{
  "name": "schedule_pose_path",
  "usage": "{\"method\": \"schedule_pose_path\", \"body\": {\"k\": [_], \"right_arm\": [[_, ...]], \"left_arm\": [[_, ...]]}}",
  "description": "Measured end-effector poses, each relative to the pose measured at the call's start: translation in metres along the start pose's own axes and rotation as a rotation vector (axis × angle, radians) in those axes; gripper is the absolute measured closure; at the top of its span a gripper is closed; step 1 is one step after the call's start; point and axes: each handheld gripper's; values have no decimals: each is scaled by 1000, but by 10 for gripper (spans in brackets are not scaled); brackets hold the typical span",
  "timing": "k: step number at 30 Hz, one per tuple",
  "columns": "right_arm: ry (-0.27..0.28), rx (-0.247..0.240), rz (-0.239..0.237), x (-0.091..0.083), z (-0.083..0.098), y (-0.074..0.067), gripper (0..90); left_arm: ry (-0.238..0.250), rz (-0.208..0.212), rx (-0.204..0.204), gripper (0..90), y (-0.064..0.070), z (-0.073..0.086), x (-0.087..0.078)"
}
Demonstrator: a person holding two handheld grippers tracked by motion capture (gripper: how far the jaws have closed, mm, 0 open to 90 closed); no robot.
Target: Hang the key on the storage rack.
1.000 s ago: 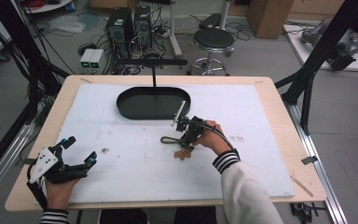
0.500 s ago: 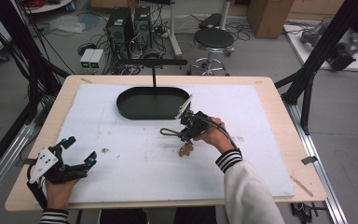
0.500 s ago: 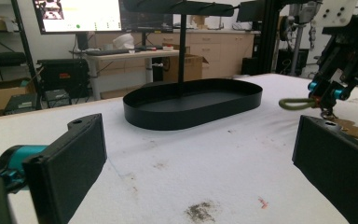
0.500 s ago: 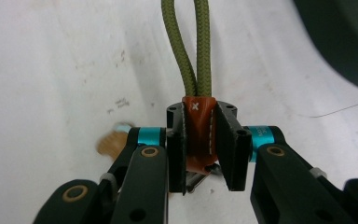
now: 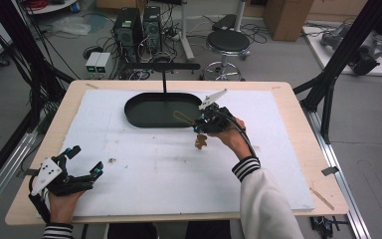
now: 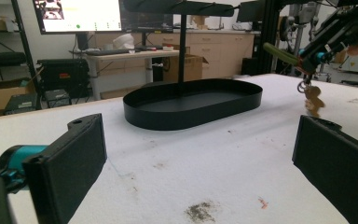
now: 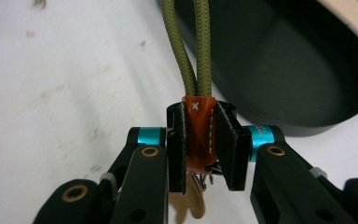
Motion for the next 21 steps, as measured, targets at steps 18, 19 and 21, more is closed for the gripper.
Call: {"method": "schedule_pose_path", "body": {"k": [18, 19, 21], "right_arm": [[366, 123, 251, -27, -3, 14, 751], [374, 133, 263, -28, -3, 14, 752], [389, 144, 277, -29, -3, 15, 751]], "left_arm": [[1, 0, -1, 33, 0, 0, 0], [1, 0, -1, 33, 0, 0, 0], [1, 0, 0, 33, 0, 0, 0]]}}
Point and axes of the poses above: each handheld gripper's, and its own axes: x roughly forward along the jaws, z roughly out of its underside, y roughly to its right, and after that the axes turned 5 degrees about y, right-handed
